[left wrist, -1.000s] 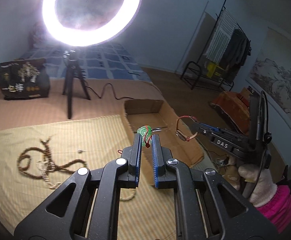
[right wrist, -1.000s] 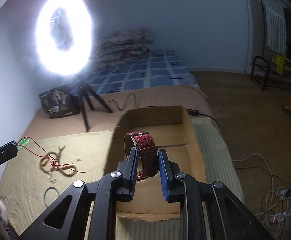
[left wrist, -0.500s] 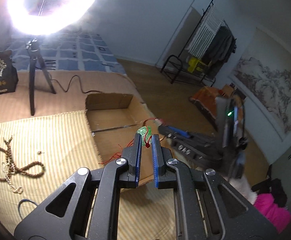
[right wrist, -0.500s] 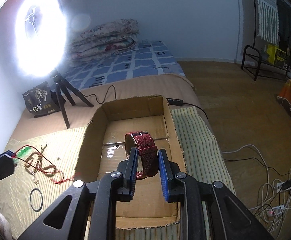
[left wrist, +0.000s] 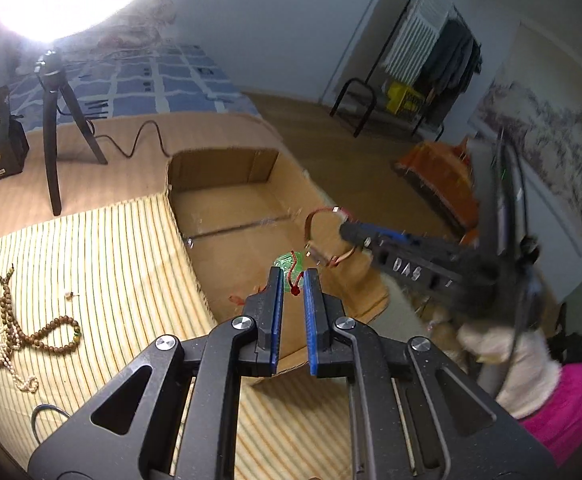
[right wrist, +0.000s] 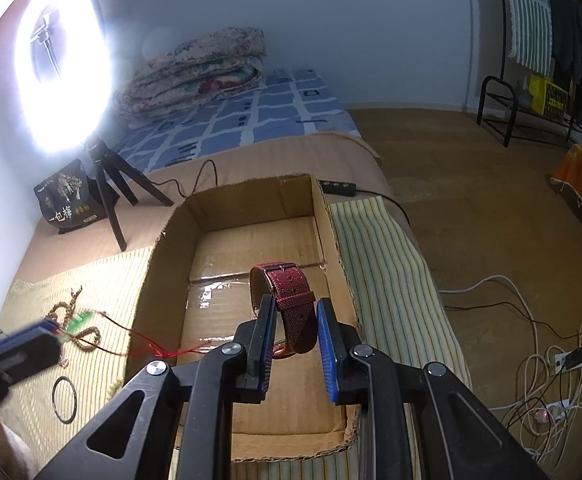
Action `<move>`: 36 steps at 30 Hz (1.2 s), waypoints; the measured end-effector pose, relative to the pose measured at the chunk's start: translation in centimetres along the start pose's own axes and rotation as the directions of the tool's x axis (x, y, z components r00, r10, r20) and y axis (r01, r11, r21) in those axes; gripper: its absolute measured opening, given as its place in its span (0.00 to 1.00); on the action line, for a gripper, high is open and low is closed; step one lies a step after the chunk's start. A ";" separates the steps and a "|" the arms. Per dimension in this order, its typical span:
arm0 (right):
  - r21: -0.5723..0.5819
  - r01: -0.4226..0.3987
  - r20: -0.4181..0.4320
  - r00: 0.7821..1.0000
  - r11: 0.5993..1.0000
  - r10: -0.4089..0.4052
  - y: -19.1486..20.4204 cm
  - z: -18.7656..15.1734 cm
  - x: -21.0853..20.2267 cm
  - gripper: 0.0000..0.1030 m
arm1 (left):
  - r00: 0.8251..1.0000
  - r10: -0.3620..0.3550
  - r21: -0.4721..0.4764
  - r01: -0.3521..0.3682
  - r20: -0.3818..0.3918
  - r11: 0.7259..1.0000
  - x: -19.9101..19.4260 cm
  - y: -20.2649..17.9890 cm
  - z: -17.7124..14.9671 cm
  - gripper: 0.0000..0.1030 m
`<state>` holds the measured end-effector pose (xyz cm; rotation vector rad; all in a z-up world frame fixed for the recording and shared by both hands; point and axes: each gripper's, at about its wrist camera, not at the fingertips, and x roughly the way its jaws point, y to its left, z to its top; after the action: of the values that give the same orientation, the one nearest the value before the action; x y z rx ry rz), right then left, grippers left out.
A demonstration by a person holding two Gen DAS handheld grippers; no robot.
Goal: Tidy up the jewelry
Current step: 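Carry the pendant and watch into the cardboard box and open both tools, then grasp the pearl strand with the left tool while the right tool grasps the cream bracelet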
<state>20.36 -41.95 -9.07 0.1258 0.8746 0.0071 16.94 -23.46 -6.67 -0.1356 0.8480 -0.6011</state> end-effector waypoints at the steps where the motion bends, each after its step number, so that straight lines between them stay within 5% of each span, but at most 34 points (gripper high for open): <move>1: 0.000 0.003 -0.008 1.000 1.000 -0.003 0.0 -0.1 0.2 0.19 | 1.000 0.011 0.014 -0.011 -0.011 1.000 0.5 -0.1 -0.3 0.08; 22: -0.028 0.026 -0.052 0.998 0.999 -0.028 0.4 -0.9 1.3 0.21 | 0.993 0.086 0.089 -0.079 -0.080 0.993 3.1 -0.8 -2.3 0.08; 24: -0.031 0.027 -0.048 0.998 0.999 -0.029 0.5 -0.8 1.1 0.26 | 0.993 0.088 0.090 -0.081 -0.082 0.993 3.1 -0.8 -2.3 0.08; 27: -0.032 0.029 -0.039 0.999 0.999 -0.030 0.7 -0.6 0.8 0.28 | 0.993 0.093 0.091 -0.086 -0.075 0.992 2.7 -0.6 -2.4 0.23; 36: -0.023 0.021 0.025 0.999 1.000 -0.020 1.7 0.1 -1.6 0.48 | 0.991 0.129 0.113 -0.124 -0.035 0.986 0.0 0.2 -2.5 0.27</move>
<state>19.53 -40.34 -7.61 0.0952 0.8511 -0.0032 15.17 -23.01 -8.39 0.0321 0.8554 -0.5315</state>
